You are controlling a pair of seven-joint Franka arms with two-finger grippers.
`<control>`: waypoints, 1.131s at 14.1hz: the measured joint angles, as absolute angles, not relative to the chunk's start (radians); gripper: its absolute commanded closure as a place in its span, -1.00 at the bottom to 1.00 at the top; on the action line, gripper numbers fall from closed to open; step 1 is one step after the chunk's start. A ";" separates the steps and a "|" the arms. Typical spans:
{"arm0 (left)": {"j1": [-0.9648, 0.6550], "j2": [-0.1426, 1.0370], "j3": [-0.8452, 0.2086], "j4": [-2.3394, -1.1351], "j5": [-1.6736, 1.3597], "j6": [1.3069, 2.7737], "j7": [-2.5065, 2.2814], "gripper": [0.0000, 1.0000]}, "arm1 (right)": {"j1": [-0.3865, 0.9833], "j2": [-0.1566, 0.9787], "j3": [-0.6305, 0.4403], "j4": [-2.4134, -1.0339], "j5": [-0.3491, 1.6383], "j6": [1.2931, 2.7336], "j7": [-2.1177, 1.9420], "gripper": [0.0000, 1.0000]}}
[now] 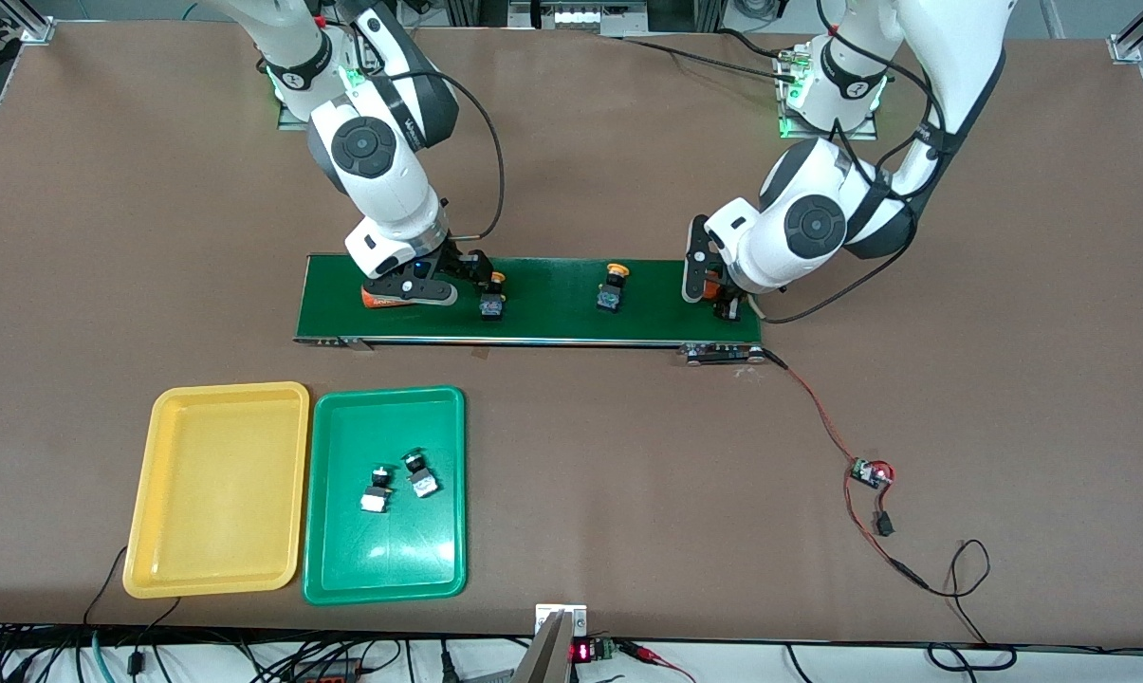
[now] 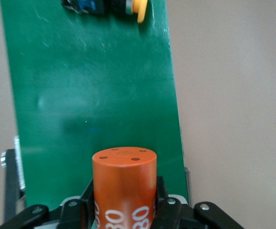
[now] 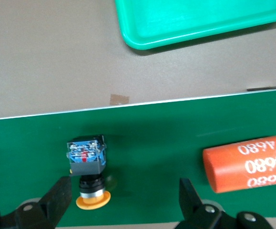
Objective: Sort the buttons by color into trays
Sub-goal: 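Release the cylinder onto the belt while the right gripper lifts a button, then carry the button over the yellow tray while the left gripper withdraws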
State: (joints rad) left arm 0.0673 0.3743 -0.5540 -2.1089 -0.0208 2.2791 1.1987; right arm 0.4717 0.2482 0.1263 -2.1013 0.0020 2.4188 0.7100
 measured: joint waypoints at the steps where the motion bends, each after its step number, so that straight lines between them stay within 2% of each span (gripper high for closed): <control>1: 0.067 0.390 -0.553 -2.109 -0.021 2.290 1.200 0.38 | 0.473 0.255 0.126 -2.096 0.002 2.419 0.710 -1.00; 2: 0.068 0.406 -0.552 -2.109 -0.021 2.303 1.200 -0.60 | 0.474 0.263 0.126 -2.090 0.002 2.419 0.710 -1.00; 3: 0.067 0.417 -0.553 -2.108 -0.021 2.315 1.200 -1.00 | 0.476 0.272 0.126 -2.080 0.002 2.420 0.710 -1.00; 7: 0.070 0.402 -0.552 -2.095 -0.020 2.325 1.202 -1.00 | 0.479 0.320 0.126 -2.050 0.002 2.427 0.710 -1.00; 10: 0.104 0.315 -0.548 -2.072 -0.020 2.329 1.203 -1.00 | 0.478 0.362 0.125 -2.048 0.002 2.465 0.710 -1.00; 11: 0.127 0.275 -0.547 -2.068 -0.020 2.329 1.204 -1.00 | 0.478 0.378 0.125 -2.047 0.002 2.486 0.710 -0.92; 12: 0.150 0.235 -0.546 -2.067 -0.020 2.328 1.205 -1.00 | 0.478 0.395 0.124 -2.047 0.002 2.507 0.710 -0.71; 13: 0.174 0.199 -0.545 -2.068 -0.020 2.323 1.205 -1.00 | 0.478 0.411 0.123 -2.047 0.000 2.523 0.710 -0.38; 15: 0.242 0.154 -0.539 -2.075 -0.020 2.305 1.205 -1.00 | 0.478 0.431 0.120 -2.045 -0.020 2.539 0.709 0.51; 16: 0.288 0.146 -0.534 -2.078 -0.019 2.287 1.206 -1.00 | 0.478 0.434 0.118 -2.044 -0.033 2.539 0.709 0.88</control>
State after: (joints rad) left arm 0.2878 0.1461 -0.5344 -2.0782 -0.0195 2.2874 1.2057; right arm 0.4776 0.4341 0.1185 -2.0443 -0.0331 2.5393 0.7094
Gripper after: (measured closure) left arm 0.000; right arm 0.251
